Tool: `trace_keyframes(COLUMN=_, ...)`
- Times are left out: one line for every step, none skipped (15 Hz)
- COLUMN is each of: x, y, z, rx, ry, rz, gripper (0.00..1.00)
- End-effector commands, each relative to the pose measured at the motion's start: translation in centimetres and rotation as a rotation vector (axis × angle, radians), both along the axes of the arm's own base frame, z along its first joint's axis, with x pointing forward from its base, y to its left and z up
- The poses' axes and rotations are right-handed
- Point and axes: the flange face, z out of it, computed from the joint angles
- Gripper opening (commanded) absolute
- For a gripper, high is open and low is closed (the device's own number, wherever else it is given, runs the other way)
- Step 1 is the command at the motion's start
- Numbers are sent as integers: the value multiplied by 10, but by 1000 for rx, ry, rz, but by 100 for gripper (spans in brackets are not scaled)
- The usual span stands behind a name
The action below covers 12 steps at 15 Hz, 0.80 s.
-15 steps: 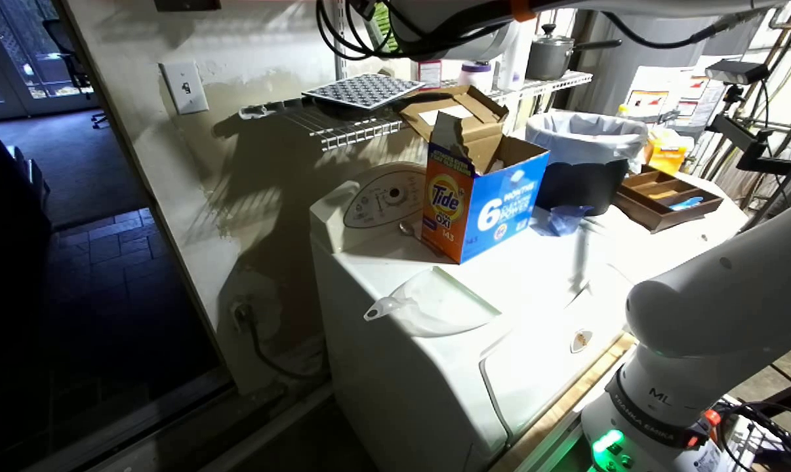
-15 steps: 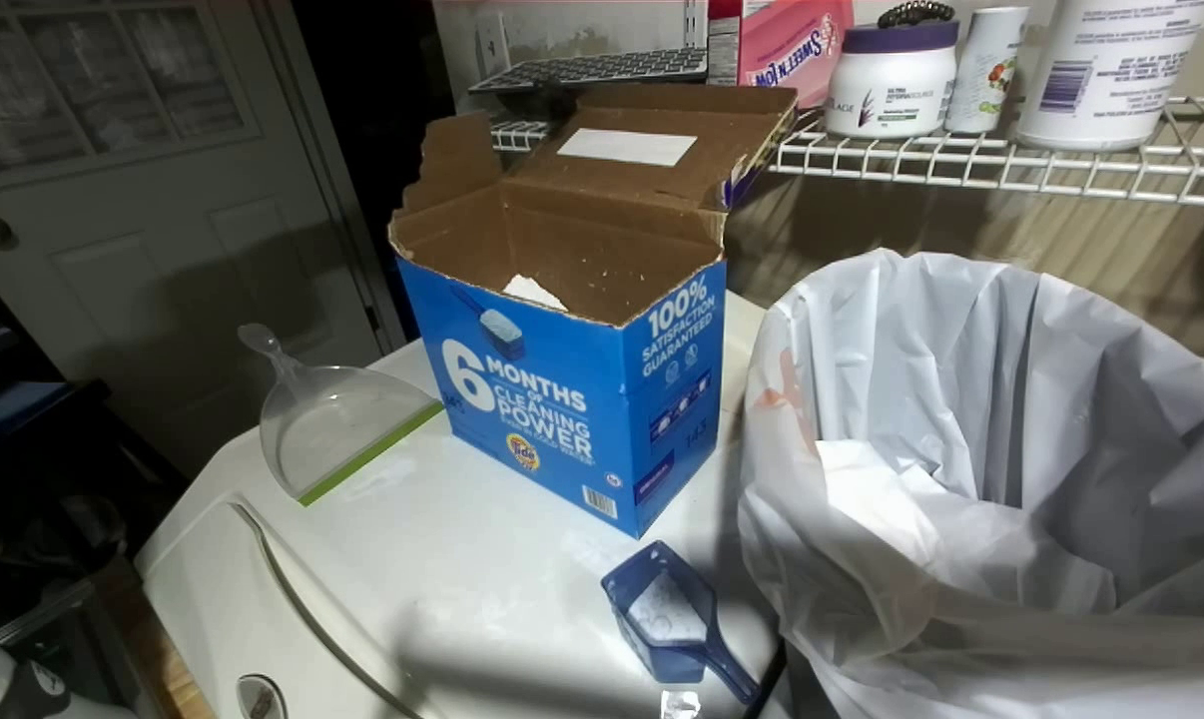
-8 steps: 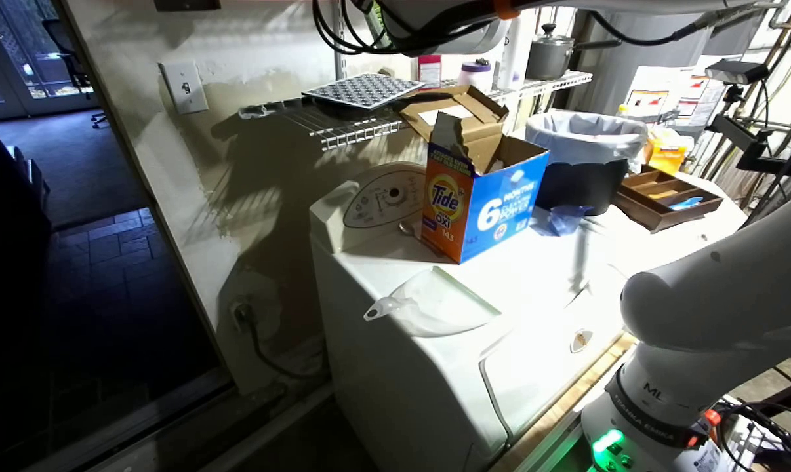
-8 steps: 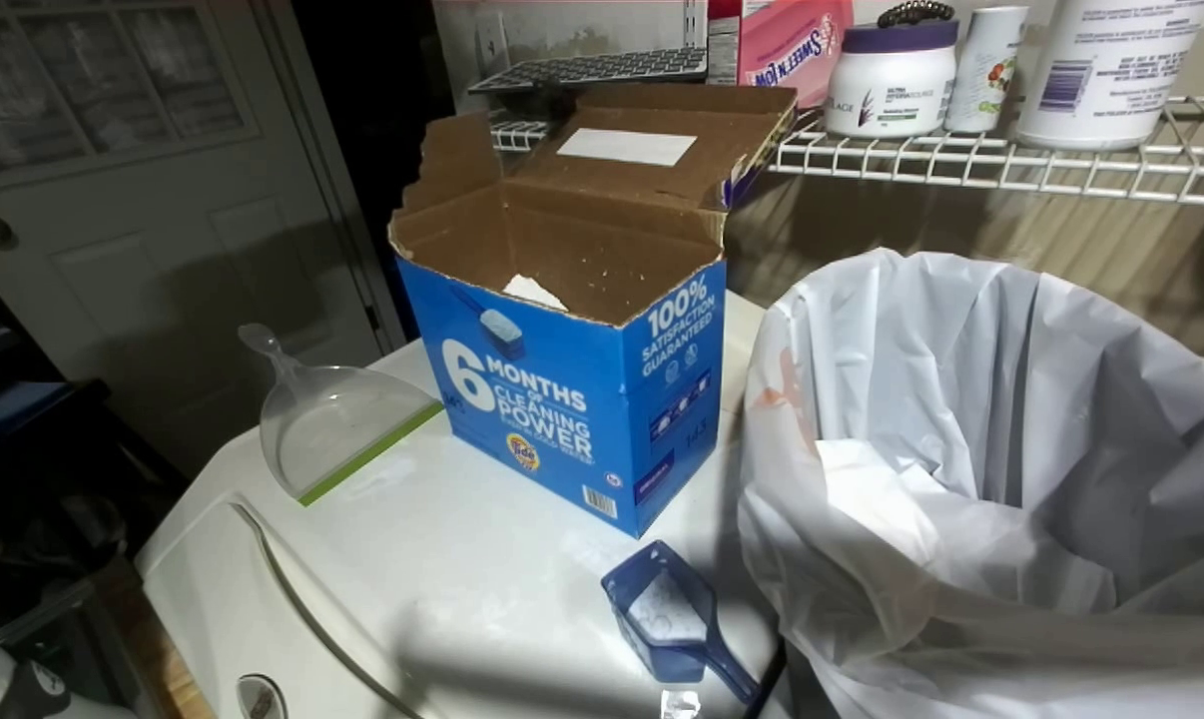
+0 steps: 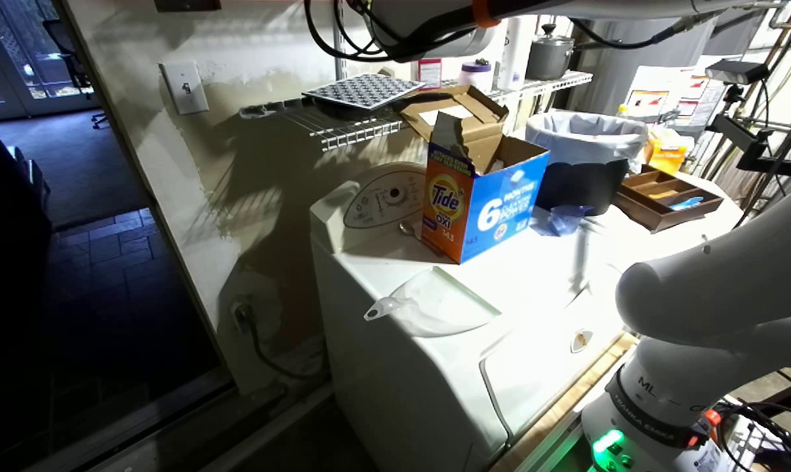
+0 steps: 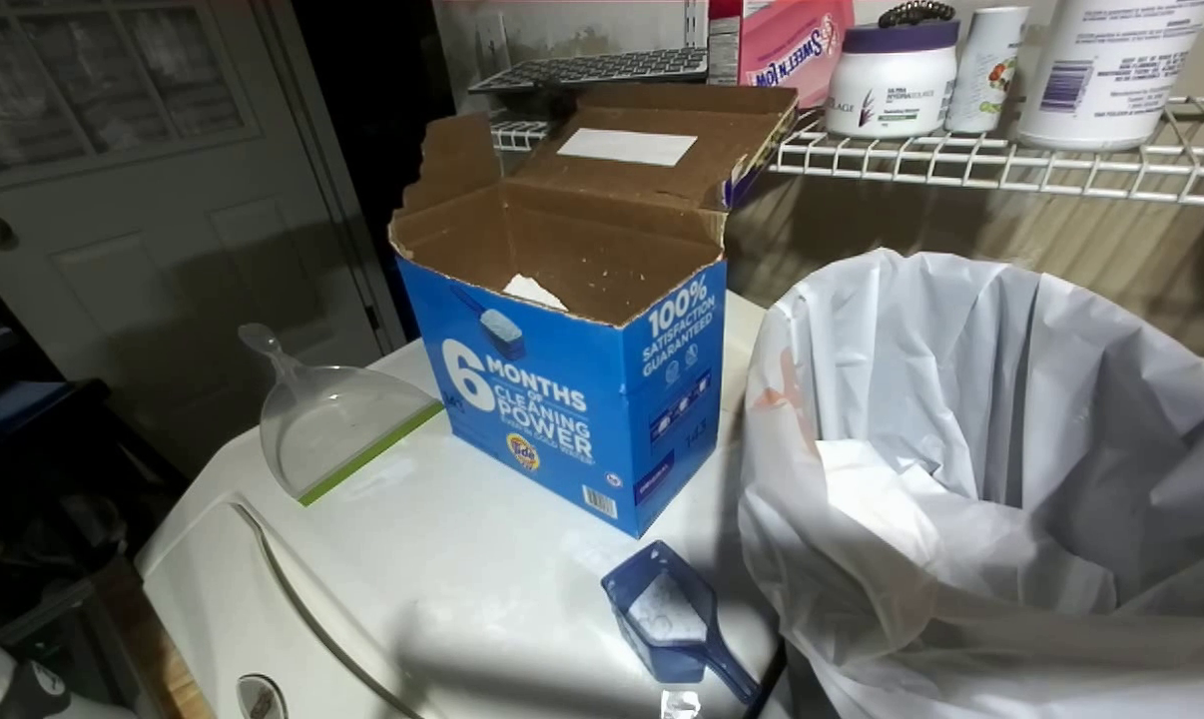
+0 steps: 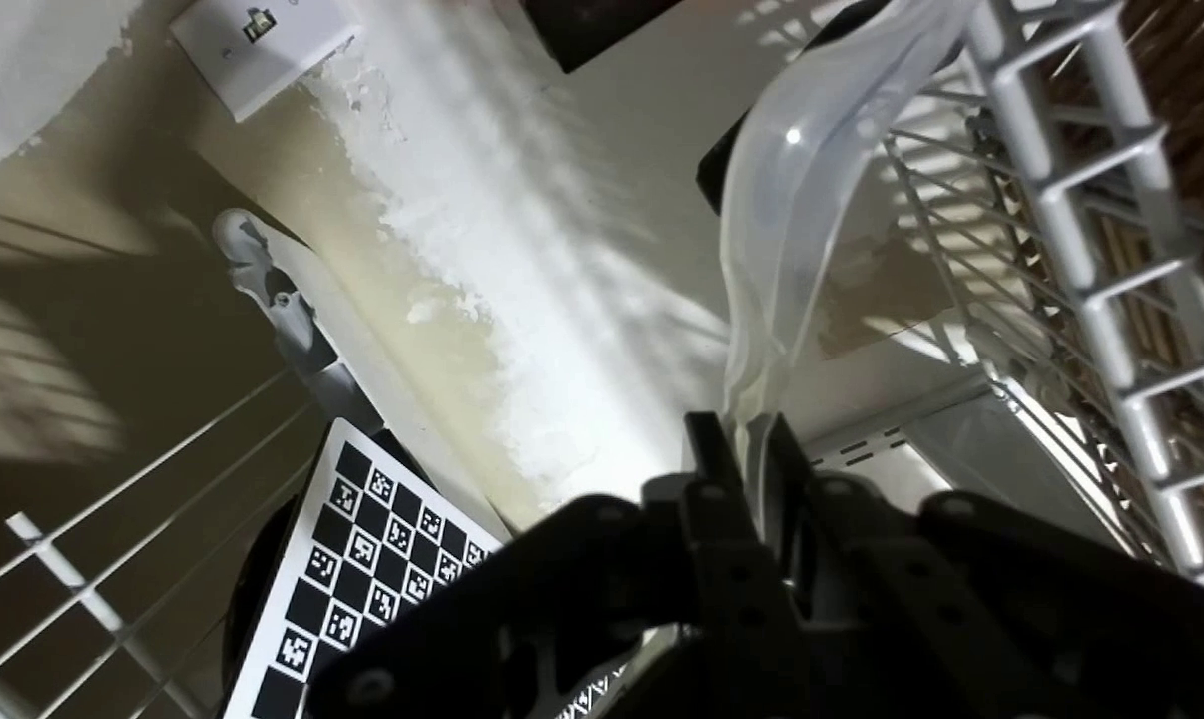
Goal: Hang the small brush on the top rack
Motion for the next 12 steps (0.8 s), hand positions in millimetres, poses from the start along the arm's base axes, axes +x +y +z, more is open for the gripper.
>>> trace_keyframes(x=7, y=5, z=9, rx=2, ry=-41, rz=2, gripper=3)
trace_keyframes(x=8, y=6, z=10, rx=1, ry=-46, rz=2, gripper=3)
trace_keyframes(x=9, y=7, z=11, rx=-1, ry=-51, rz=1, gripper=3)
trace_keyframes(x=10, y=7, z=11, rx=-3, ry=-55, rz=-2, gripper=3)
trace_keyframes(x=10, y=8, z=12, rx=-4, ry=-57, rz=-4, gripper=3)
trace_keyframes(x=11, y=7, z=13, rx=-5, ry=-60, rz=-8, gripper=3)
trace_keyframes(x=12, y=6, z=13, rx=-6, ry=-61, rz=-12, gripper=3)
trace_keyframes(x=13, y=5, z=13, rx=-6, ry=-62, rz=-17, gripper=3)
trace_keyframes(x=13, y=4, z=13, rx=-5, ry=-60, rz=-20, gripper=3)
trace_keyframes(x=14, y=3, z=13, rx=-5, ry=-56, rz=-22, gripper=3)
trace_keyframes(x=15, y=2, z=12, rx=-5, ry=-52, rz=-25, gripper=3)
trace_keyframes(x=15, y=1, z=11, rx=-5, ry=-49, rz=-27, gripper=3)
